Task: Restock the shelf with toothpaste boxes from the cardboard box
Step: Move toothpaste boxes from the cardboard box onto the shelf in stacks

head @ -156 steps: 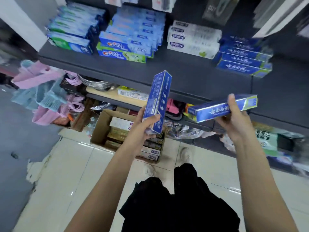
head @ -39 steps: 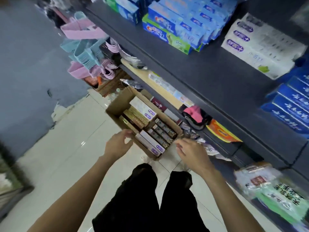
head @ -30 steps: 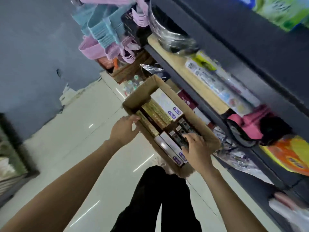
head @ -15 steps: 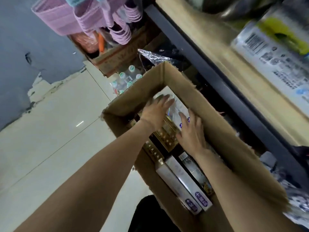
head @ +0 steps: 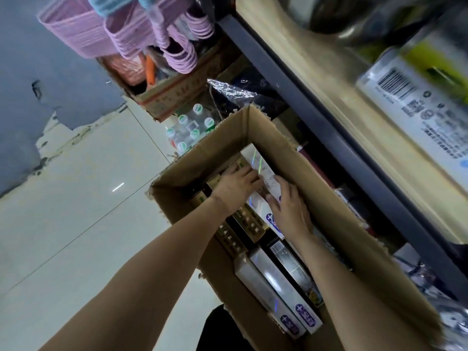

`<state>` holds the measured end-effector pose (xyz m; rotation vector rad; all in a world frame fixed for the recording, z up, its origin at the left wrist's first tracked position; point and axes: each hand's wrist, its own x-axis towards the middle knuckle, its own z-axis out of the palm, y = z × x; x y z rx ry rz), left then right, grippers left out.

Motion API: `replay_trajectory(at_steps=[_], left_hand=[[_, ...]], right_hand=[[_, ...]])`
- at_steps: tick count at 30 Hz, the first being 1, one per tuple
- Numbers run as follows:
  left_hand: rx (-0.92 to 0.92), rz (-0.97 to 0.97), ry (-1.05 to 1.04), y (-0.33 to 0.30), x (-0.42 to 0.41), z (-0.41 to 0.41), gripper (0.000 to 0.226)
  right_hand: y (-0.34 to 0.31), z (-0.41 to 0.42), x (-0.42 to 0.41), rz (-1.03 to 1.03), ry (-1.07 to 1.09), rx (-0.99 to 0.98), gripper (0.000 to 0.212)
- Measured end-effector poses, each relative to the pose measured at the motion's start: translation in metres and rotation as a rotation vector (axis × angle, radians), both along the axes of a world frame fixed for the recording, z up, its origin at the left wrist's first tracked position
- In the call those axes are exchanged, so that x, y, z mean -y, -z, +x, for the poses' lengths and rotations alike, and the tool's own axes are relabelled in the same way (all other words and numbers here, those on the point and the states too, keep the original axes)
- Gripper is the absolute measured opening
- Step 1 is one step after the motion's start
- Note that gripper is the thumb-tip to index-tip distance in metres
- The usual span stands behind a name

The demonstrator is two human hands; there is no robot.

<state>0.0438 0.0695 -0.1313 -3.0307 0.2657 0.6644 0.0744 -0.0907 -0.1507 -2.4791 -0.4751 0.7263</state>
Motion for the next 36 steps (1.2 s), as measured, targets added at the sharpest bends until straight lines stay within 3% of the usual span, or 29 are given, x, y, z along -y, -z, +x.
replay_trajectory(at_steps=[6,11,14,18,21,23,25,27,29,31,33,36], left_hand=[[-0.021,0.057,0.081,-0.018,-0.003,-0.004,0.052],[-0.018,0.057,0.133,-0.069,-0.010,-0.017,0.042],[-0.001,-0.023,-0.018,-0.114,-0.013,-0.031,0.039],[-0.023,-0.279,-0.430,-0.192,-0.008,-0.063,0.045],[-0.124,-0.529,-0.839,-0.254,0.007,-0.089,0.042],[-0.242,-0.890,-1.170,-0.288,0.021,-0.108,0.036],[-0.343,-1.227,-1.347,-0.322,0.033,-0.126,0.048],[-0.383,-1.463,-1.337,-0.358,0.042,-0.141,0.050],[-0.435,-1.604,-1.284,-0.392,0.048,-0.151,0.044],[-0.483,-1.651,-1.246,-0.423,0.051,-0.157,0.054],[-0.515,-1.666,-1.219,-0.442,0.049,-0.160,0.074],[-0.499,-1.679,-1.178,-0.459,0.044,-0.158,0.121]], right_hand=[[-0.006,0.004,-0.009,-0.287,-0.191,0.197,0.064],[-0.096,-0.023,0.008,-0.082,-0.079,0.226,0.064],[-0.185,-0.045,0.039,0.046,0.132,0.185,0.058],[-0.280,-0.057,0.079,0.484,0.666,-0.359,0.034],[-0.329,-0.068,0.098,0.477,0.948,-0.601,0.042],[-0.361,-0.077,0.104,0.579,1.014,-0.726,0.047],[-0.394,-0.088,0.106,0.752,1.061,-0.821,0.027],[-0.417,-0.099,0.110,0.859,1.040,-0.834,0.019],[-0.437,-0.110,0.115,0.872,1.011,-0.762,0.030],[-0.460,-0.118,0.116,0.867,0.983,-0.720,0.042],[-0.479,-0.126,0.117,0.876,0.976,-0.695,0.050],[-0.498,-0.134,0.123,0.966,1.035,-0.711,0.065]])
